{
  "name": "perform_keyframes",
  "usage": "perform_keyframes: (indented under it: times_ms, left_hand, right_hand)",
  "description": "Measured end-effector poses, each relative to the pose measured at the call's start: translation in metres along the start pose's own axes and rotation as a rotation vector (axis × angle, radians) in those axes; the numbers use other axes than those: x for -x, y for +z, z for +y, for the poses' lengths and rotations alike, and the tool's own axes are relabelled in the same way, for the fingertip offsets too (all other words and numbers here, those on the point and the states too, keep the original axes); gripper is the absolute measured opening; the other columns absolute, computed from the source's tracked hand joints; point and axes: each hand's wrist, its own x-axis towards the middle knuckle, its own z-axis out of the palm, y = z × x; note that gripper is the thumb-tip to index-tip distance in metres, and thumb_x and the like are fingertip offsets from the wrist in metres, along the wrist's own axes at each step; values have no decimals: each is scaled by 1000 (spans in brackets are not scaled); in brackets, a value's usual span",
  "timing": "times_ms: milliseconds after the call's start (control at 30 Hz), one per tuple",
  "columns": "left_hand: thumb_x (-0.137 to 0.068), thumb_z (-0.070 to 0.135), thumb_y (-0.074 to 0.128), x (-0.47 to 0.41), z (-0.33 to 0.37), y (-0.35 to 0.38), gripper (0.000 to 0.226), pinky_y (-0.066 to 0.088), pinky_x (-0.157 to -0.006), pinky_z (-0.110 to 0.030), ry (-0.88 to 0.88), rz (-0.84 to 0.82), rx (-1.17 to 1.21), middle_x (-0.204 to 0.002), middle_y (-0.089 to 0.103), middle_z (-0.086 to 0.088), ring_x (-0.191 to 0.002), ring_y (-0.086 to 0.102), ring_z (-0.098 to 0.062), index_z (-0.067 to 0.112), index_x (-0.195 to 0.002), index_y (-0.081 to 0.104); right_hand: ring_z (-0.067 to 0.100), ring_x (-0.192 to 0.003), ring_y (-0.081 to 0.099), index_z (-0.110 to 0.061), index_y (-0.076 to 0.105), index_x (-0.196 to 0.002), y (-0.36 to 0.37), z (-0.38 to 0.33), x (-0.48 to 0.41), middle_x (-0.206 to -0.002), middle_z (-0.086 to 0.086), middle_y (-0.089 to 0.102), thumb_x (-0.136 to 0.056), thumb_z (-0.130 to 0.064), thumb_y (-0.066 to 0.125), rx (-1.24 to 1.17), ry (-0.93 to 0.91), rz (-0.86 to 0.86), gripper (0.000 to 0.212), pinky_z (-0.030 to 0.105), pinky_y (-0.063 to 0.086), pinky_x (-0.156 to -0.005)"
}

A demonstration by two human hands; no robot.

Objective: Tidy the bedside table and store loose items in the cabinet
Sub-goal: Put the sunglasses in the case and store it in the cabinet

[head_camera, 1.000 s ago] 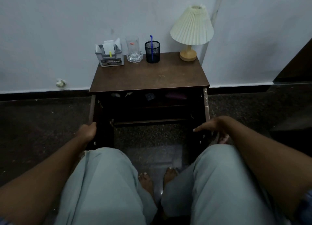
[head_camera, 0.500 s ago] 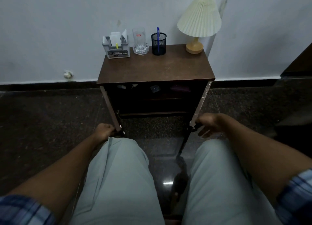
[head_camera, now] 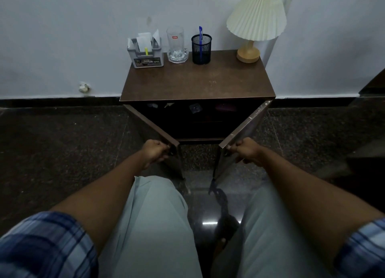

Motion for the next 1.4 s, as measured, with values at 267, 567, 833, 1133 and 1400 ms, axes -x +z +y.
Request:
perform_keyframes:
  times_ms: [267, 567, 833, 1133, 1400]
  left_hand:
    - [-97, 22, 67, -39, 24, 26, 11, 53, -62, -23, -10, -3, 103, -103, 74, -17, -73, 68, -16, 13, -90, 65]
    - [-94, 21, 69, -76, 55, 55, 20, 50, -61, -24, -32, 113, 244, -91, 69, -11, -68, 65, -18, 17, -78, 58]
    - [-91, 23, 73, -105, 74, 65, 21, 56, -70, -31, -38, 183, 312, -93, 72, -11, -79, 71, -24, 18, -75, 60]
    - [-89, 24, 75, -124, 91, 72, 23, 55, -61, -29, -61, 266, 338, -85, 73, -9, -68, 70, -20, 17, -73, 60]
    - [-88, 25, 77, -130, 100, 72, 21, 54, -55, -27, -79, 270, 371, -86, 72, -8, -71, 72, -22, 16, -78, 61]
  right_hand:
    - [15, -51, 57, -2, 68, -84, 17, -20, -32, -70, 6, 63, -98, -20, 64, -98, -38, 62, 23, 25, 44, -46]
    - [24, -62, 66, -2, 70, -78, 42, -40, -85, -70, 9, 66, -95, -28, 68, -176, -72, 197, 31, 49, 60, -73]
    - [34, -79, 73, -12, 60, -62, 49, -71, -123, -82, 21, 72, -96, -27, 67, -173, -75, 313, 37, 51, 59, -86]
    - [34, -87, 74, -13, 59, -55, 52, -85, -149, -84, 18, 76, -93, -32, 69, -178, -46, 401, 43, 48, 57, -90]
    - [31, -84, 72, -14, 57, -52, 54, -90, -161, -64, 5, 65, -93, -32, 69, -178, -43, 462, 46, 39, 57, -84]
